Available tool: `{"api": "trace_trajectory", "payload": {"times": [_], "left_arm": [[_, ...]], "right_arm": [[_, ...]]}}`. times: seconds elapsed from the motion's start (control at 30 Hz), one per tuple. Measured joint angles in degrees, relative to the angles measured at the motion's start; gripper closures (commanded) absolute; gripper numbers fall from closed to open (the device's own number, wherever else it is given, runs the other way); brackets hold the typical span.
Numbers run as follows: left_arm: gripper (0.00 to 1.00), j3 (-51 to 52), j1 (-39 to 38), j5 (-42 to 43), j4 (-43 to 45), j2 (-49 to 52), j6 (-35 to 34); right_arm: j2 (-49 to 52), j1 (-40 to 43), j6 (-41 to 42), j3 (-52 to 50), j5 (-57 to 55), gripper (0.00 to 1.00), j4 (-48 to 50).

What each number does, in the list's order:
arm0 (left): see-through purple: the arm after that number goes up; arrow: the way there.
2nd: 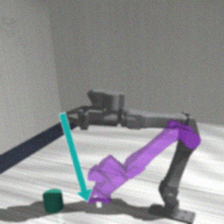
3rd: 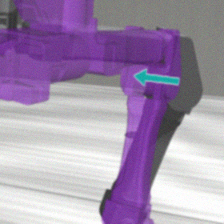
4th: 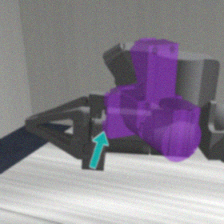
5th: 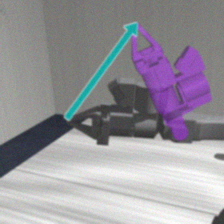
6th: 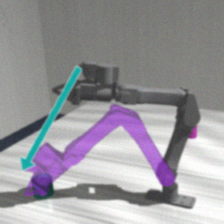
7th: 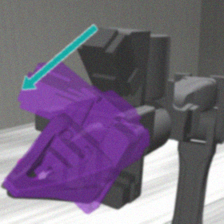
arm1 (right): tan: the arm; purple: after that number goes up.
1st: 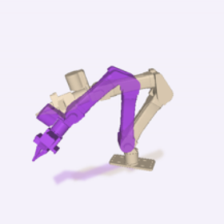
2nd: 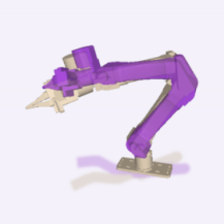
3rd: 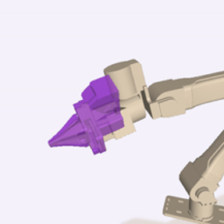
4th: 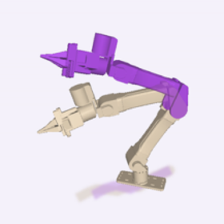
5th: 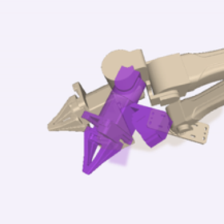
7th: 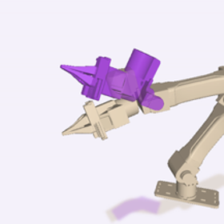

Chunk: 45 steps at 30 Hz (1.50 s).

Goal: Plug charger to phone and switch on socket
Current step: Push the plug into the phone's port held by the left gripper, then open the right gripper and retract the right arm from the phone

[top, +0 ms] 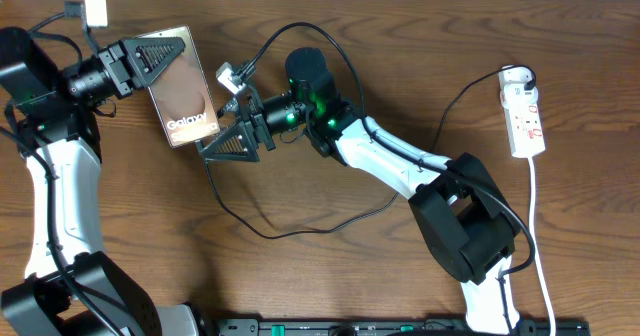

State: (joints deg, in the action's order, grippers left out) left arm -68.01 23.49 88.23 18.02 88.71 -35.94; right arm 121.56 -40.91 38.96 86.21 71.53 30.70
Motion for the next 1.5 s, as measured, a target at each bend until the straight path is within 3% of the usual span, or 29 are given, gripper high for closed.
{"api": "trace_trajectory", "payload": {"times": [0.37, 0.7, 1.27, 1.5], "left_arm": [[0.93, 0.0, 0.9, 0.2, 0.0, 0.0, -0.2], [0.93, 0.0, 9.3, 0.2, 0.0, 0.0, -3.7], [0.92, 0.0, 11.1, 0.2, 0.0, 0.0, -5.0], [0.93, 0.0, 10.3, -0.5, -2.5, 0.0, -4.9]], "right_arm": [[0.0, 0.3, 1.1, 0.0, 0.3, 0.01, 0.0], [0.0, 6.0, 6.1, 0.1, 0.0, 0.01, -2.5], [-0.4, 11.9, 8.9, 0.4, -25.2, 0.01, -43.3], [-7.7, 15.9, 7.1, 0.3, -40.8, 0.01, -56.9]]}}
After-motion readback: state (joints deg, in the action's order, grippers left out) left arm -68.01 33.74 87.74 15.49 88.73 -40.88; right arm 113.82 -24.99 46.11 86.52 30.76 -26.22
